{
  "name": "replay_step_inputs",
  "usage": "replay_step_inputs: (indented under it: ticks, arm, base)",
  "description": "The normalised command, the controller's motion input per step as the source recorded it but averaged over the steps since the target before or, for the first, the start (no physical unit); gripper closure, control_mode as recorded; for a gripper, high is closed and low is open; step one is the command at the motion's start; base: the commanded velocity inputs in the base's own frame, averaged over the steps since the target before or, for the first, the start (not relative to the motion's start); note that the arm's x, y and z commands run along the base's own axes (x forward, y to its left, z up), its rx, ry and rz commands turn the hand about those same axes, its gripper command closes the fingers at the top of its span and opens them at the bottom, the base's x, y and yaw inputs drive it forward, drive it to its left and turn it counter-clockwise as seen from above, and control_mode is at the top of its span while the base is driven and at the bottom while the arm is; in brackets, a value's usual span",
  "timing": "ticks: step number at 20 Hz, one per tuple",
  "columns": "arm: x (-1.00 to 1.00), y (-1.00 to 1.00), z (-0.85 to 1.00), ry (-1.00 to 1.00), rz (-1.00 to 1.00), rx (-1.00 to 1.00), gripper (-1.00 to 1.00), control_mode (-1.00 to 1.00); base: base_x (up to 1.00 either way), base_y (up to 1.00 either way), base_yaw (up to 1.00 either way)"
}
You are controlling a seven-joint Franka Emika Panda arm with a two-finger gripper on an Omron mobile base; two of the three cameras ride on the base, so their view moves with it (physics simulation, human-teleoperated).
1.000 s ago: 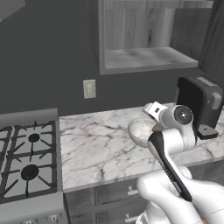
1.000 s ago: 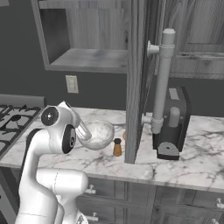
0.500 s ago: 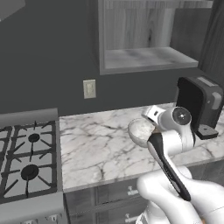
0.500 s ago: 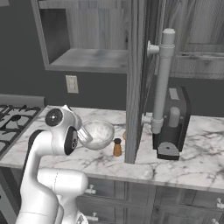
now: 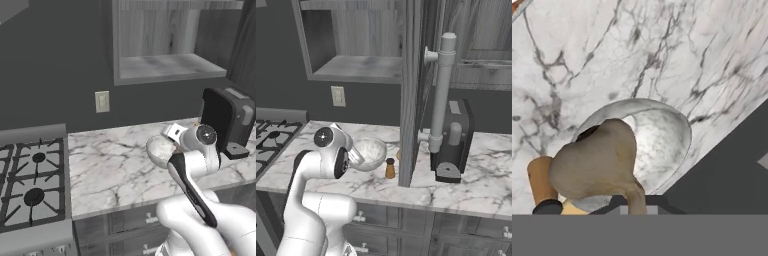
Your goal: Retrieve the bottle and the shaker from the cabinet and place them next to the mixing bowl on the counter. Then add garlic from the fridge to the mixing bowl.
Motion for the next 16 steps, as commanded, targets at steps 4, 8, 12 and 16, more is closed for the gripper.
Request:
replay_step_inputs:
  ticks: [4,8,12,16]
  arm:
    - [0.25,0.0,-0.26,-0.06,0.03,0.0,1.0,-1.0]
    - [0.22,0.0,-0.25,-0.04,0.02,0.0,1.0,-1.0]
    - [0.1,0.0,-0.39,0.0,0.02,-0.02,1.0,-1.0]
    - [0.18,0.0,-0.4,0.0,0.01,-0.04,1.0,-1.0]
  base:
    - [0.0,0.0,0.0]
    - [0.0,0.0,0.0]
    - [0.0,0.0,0.0]
    - [0.0,0.0,0.0]
